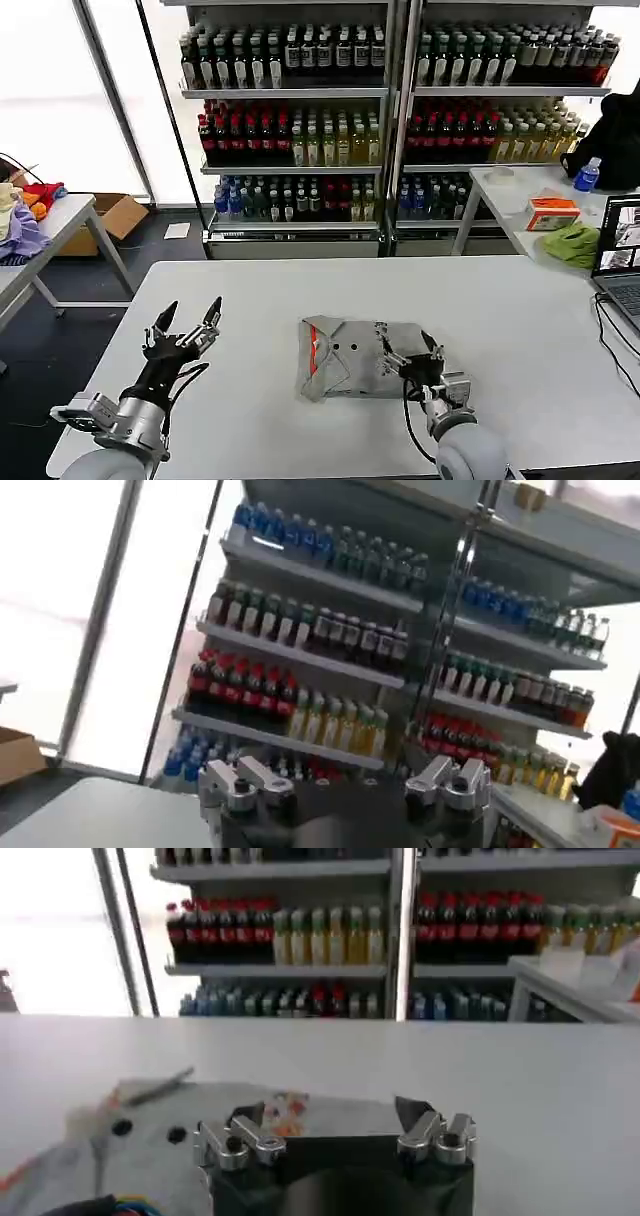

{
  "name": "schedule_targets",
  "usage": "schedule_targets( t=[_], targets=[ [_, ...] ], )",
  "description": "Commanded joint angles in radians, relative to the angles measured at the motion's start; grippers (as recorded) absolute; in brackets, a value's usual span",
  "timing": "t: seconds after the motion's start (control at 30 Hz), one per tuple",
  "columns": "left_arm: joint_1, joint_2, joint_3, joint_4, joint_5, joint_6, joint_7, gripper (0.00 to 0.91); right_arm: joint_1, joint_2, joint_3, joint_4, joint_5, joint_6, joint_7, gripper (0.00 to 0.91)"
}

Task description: Fold and organize the clothes.

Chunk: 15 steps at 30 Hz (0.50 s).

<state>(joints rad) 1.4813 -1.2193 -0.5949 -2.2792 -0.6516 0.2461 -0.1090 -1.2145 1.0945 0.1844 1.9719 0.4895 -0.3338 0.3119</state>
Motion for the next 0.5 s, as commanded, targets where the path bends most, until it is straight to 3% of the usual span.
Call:
schedule_targets(
  t=[0.03,0.13,0.17,0.27,0.37,0.5],
  targets=[
    [0.002,-0.002,0.004,-0.003,0.000,0.002,0.000,0.907,0.103,0.053,-0.101,-0.023,-0.018,0.008,0.009,0.907],
    [0.009,-0.004,0.001,-0.006,0.001,0.001,0.000,0.907,0.164,0.108,-0.186,-0.102,-0.025,-0.032,0.066,0.907],
    [0.012,-0.005,0.001,-0.008,0.001,0.001,0.000,0.907,0.175,0.124,-0.201,-0.124,-0.047,-0.062,0.121,0.907],
    [0.021,-0.007,-0.006,-0.015,0.000,0.000,0.002,0.907,0.177,0.149,-0.215,-0.164,-0.071,-0.075,0.161,0.907],
    [0.023,-0.019,-0.002,-0.012,0.003,-0.001,0.003,0.907,0.189,0.191,-0.230,-0.215,-0.082,-0.078,0.155,0.907],
    [0.021,-0.024,0.003,-0.014,0.003,-0.001,0.004,0.907,0.201,0.215,-0.256,-0.258,-0.192,-0.146,0.206,0.907]
  ],
)
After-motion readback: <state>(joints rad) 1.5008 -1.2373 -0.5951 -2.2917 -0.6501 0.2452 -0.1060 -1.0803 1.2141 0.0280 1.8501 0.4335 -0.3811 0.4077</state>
